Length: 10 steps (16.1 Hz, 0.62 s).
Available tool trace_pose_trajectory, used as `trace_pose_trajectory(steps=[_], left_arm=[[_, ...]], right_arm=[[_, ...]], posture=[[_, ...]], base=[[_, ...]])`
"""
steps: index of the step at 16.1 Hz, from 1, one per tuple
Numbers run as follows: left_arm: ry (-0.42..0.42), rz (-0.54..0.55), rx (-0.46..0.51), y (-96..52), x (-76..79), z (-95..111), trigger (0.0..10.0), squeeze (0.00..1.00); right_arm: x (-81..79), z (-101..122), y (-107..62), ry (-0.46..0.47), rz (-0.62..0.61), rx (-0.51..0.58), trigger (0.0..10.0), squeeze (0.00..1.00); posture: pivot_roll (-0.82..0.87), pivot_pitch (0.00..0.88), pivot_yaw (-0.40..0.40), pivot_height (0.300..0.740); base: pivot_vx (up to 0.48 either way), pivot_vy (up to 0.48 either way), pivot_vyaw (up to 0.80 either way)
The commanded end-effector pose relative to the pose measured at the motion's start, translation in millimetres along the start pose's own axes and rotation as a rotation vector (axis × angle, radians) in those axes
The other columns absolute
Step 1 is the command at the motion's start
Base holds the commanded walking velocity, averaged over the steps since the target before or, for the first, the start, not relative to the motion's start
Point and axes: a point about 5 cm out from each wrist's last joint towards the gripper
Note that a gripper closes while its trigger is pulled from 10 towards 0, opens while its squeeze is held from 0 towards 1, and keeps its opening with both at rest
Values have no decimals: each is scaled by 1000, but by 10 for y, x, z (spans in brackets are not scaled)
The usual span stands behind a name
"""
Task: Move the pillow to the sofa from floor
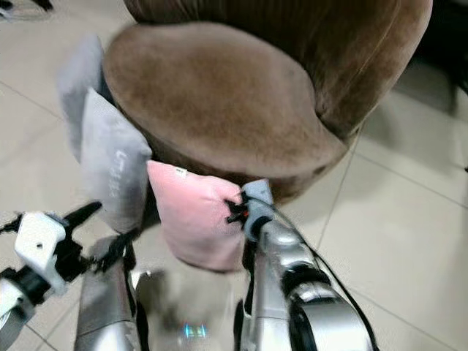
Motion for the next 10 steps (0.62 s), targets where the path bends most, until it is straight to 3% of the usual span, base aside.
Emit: trace_pose_trajectory(steps=[1,3,4,6,9,10], left_arm=[[-7,20,21,-4,-1,41,10000,0],[-20,41,69,28,7,122,10000,0],[-29,47,106,66,55,195,10000,0],[-9,87,153,160,61,287,10000,0],[34,190,224,338,-35,471,10000,0],[64,208,260,379,-54,556,10000,0]], right_arm=[[154,204,-75,26,-16,112,0,0],[282,461,-292,72,-11,247,0,0],[347,732,-571,97,2,363,0,0],[401,1210,-903,176,-21,569,0,0],[390,1697,-1065,279,-134,768,0,0],[344,1729,-1052,253,-211,750,4157,0]], posture=[[125,55,-92,486],[109,40,-86,486],[98,24,-84,486],[90,0,-76,486],[81,0,-70,486],[81,0,-69,486]], base=[[0,0,0],[0,0,0],[0,0,0],[0,0,0],[0,0,0],[0,0,0]])
Point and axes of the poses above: a point about 5 cm out from each wrist's last joint towards the gripper, its own y axis pointing out of the wrist towards the gripper, its own z axis along the axis of the wrist's last joint, x = y × z, and after that the axes turned 7 degrees about -y, right-handed
